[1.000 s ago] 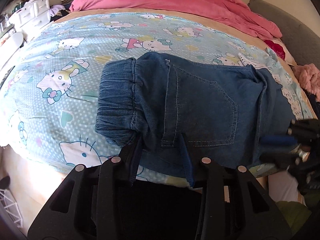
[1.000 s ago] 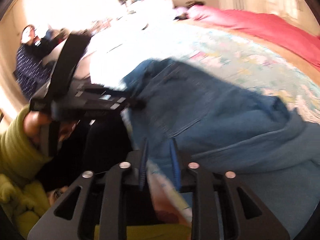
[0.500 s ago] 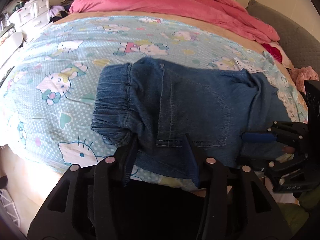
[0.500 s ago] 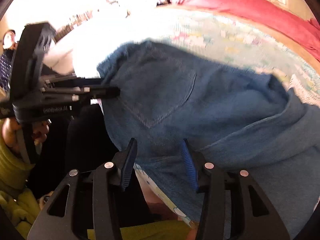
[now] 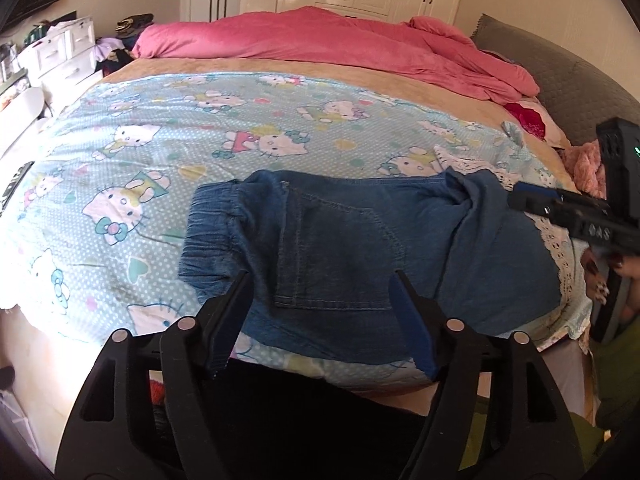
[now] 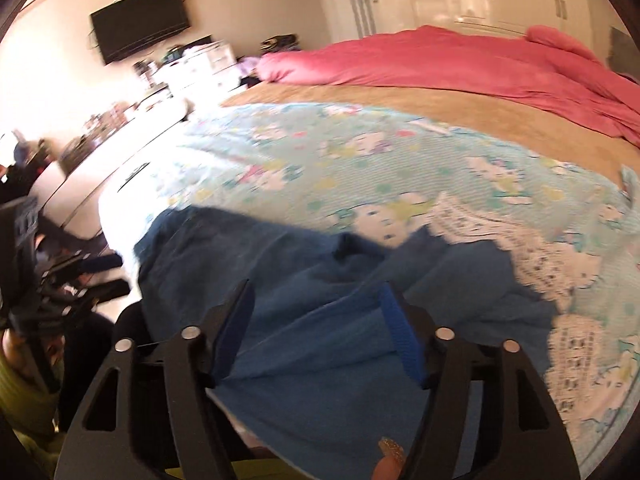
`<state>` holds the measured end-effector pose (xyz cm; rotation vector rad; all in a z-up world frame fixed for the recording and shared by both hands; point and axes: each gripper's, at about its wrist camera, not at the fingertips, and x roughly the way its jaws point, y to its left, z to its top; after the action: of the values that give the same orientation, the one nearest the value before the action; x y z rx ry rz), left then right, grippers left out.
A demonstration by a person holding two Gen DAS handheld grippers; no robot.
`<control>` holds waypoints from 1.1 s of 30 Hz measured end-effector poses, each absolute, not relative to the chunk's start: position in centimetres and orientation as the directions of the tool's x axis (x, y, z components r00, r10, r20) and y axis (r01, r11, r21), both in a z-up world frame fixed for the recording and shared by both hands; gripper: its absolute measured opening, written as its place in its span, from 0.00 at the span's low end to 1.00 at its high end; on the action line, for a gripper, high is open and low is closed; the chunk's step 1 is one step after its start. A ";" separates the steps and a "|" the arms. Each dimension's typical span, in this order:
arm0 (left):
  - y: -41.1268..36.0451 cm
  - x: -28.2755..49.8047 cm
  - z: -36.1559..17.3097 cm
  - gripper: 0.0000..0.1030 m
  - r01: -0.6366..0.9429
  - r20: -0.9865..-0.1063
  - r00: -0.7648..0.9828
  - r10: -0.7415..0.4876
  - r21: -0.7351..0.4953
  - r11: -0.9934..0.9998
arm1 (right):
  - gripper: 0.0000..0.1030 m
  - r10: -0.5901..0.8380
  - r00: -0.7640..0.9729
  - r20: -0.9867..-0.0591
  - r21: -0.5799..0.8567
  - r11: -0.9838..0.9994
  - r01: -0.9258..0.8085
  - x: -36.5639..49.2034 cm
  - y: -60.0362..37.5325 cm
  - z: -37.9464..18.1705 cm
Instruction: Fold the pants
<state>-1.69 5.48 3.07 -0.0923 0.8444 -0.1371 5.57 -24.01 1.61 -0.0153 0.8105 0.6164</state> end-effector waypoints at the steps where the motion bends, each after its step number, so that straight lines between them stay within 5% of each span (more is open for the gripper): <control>1: 5.1 -1.6 3.1 0.62 0.095 -0.737 0.655 -0.168 -0.140 0.986 | 0.64 0.501 0.534 -0.681 0.215 0.834 -0.508 6.0 -24.1 1.9; 14: -2.4 0.6 0.5 0.62 0.260 -0.764 0.555 -0.329 -0.216 0.941 | 0.68 0.325 0.566 -0.757 0.124 0.923 -0.364 16.1 -25.9 0.4; 28: -5.5 4.2 -2.6 0.62 0.293 -0.803 0.476 -0.358 -0.239 0.926 | 0.65 0.152 0.463 -0.874 0.011 0.956 -0.292 23.7 -21.7 -5.0; 32: -6.0 4.6 -3.3 0.62 0.296 -0.810 0.467 -0.355 -0.235 0.926 | 0.38 0.139 0.476 -0.868 -0.015 0.952 -0.305 24.1 -22.0 -5.9; 33: -6.1 4.6 -3.4 0.62 0.298 -0.811 0.467 -0.354 -0.232 0.926 | 0.19 0.144 0.484 -0.863 -0.015 0.951 -0.310 24.0 -22.3 -5.8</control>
<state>4.62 -6.11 -3.37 -0.0604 1.0088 -0.4002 24.01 -22.27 -5.80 -0.1779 1.0307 0.2783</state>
